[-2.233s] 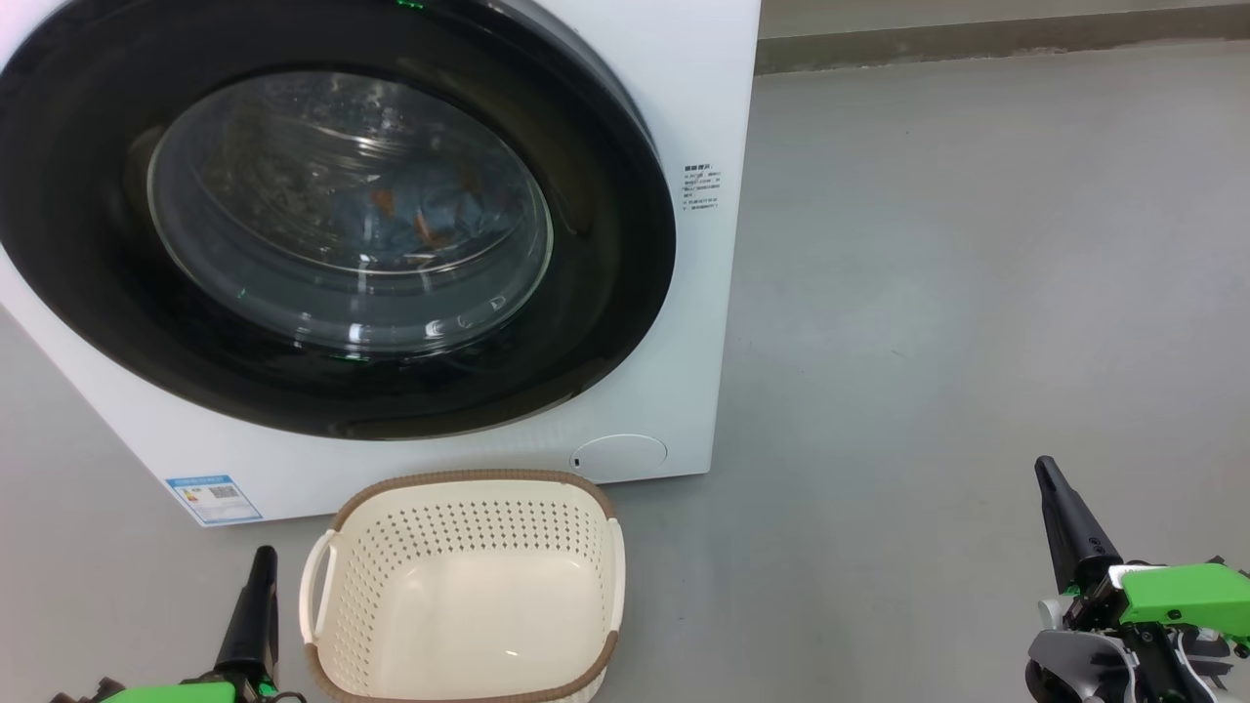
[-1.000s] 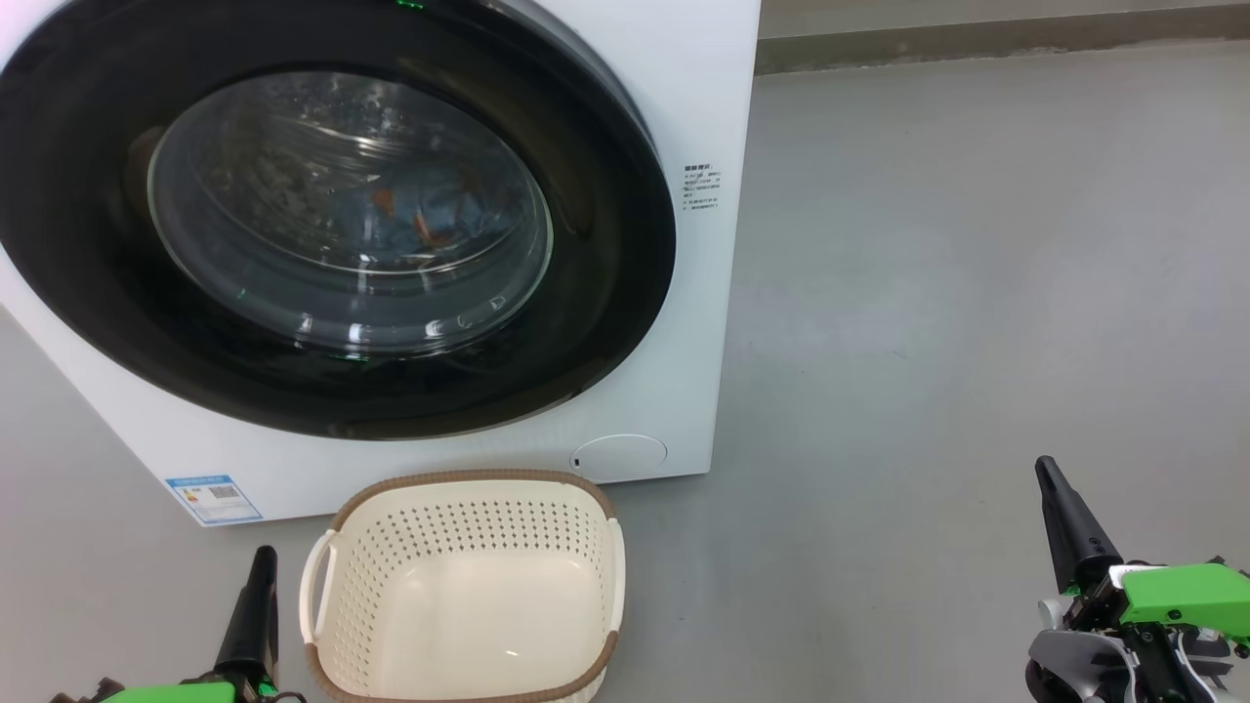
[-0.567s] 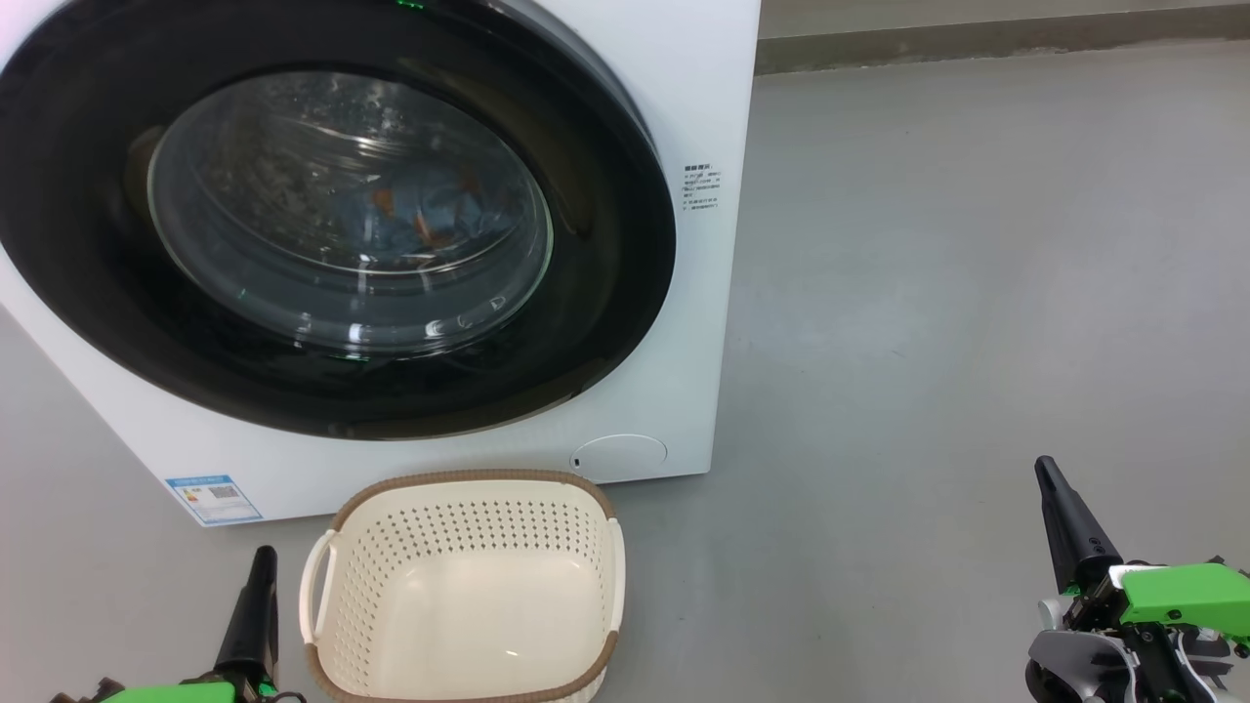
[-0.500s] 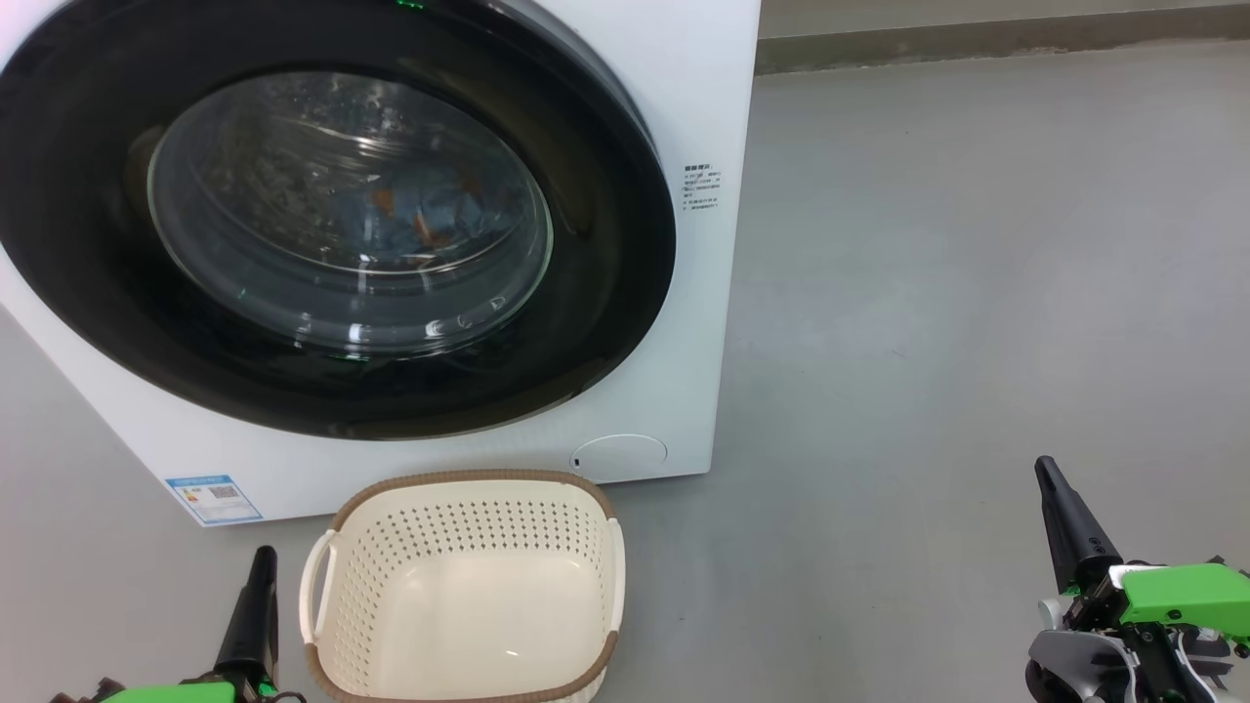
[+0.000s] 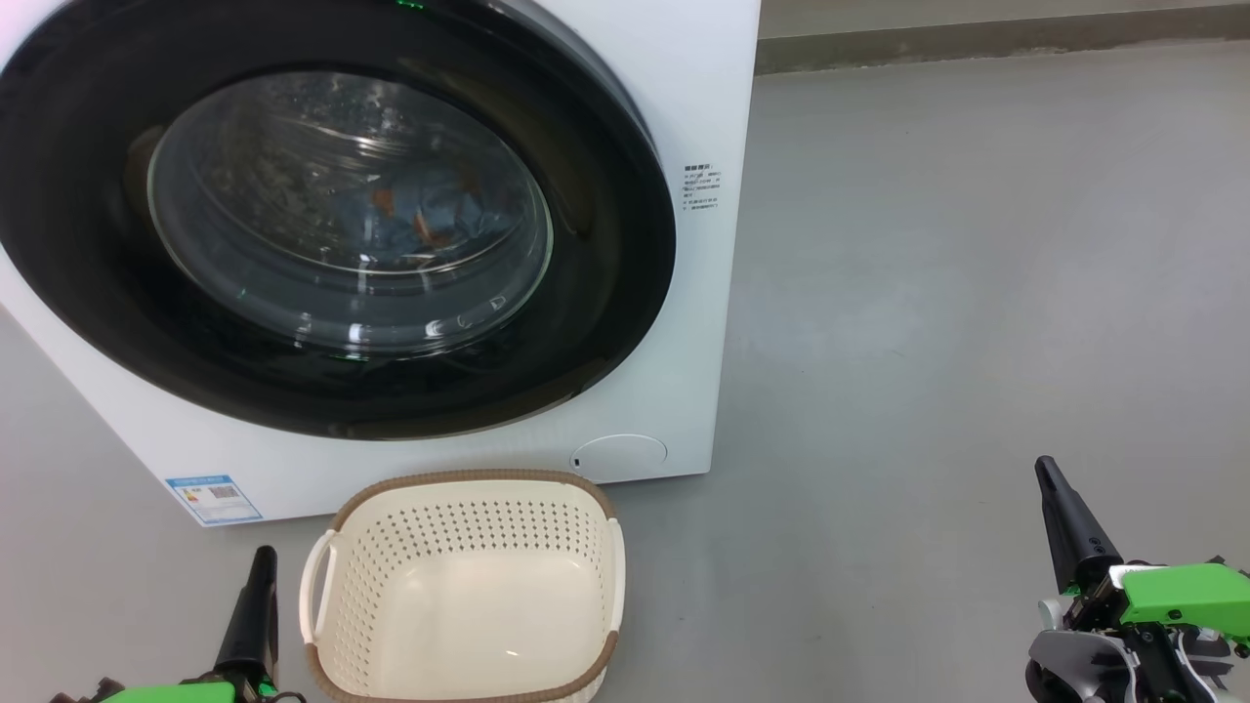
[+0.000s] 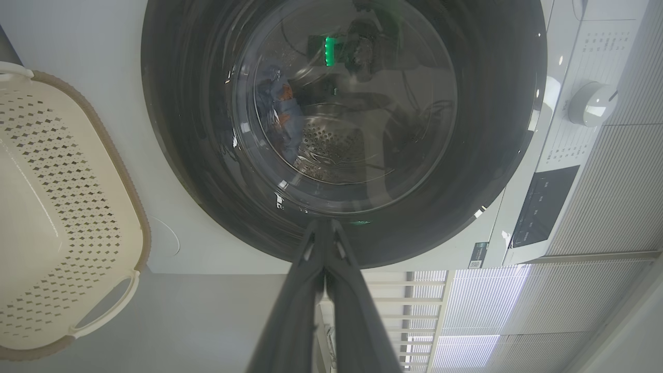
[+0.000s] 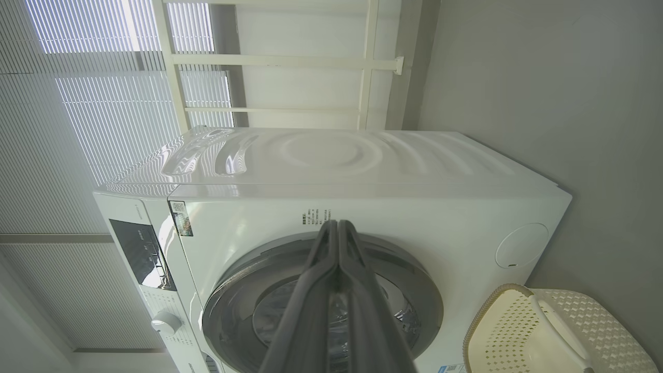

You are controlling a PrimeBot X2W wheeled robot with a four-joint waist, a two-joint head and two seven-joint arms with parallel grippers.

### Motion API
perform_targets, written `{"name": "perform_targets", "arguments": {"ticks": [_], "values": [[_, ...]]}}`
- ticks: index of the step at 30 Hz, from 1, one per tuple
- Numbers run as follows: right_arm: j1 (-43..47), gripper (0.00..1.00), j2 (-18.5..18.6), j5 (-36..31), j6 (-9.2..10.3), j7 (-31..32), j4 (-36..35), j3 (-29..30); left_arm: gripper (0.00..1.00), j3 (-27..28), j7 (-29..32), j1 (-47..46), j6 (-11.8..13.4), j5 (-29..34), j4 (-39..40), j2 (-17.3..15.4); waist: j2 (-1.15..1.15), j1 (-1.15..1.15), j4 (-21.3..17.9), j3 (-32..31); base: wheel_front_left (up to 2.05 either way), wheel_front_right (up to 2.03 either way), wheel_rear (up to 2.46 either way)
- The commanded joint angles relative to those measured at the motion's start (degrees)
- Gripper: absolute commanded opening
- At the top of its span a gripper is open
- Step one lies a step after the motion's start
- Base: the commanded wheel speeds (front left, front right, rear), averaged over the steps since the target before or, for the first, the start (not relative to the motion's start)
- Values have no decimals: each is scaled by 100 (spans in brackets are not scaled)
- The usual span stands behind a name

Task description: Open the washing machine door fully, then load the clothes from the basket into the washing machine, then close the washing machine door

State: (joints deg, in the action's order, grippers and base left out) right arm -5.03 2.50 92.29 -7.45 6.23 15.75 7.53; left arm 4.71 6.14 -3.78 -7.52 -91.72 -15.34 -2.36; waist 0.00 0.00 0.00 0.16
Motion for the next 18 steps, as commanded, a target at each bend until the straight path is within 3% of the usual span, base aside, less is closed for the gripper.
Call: {"name": "perform_targets", "arguments": {"ticks": [1, 18], "values": [[-119, 0, 42, -14, -3, 26, -170, -100, 0, 187, 39, -244, 3, -40, 128, -53, 0, 0, 0, 0, 0, 0, 0], [-119, 0, 41, -15, -3, 27, -170, -98, 0, 187, 40, -244, 3, -39, 128, -53, 0, 0, 0, 0, 0, 0, 0]]}}
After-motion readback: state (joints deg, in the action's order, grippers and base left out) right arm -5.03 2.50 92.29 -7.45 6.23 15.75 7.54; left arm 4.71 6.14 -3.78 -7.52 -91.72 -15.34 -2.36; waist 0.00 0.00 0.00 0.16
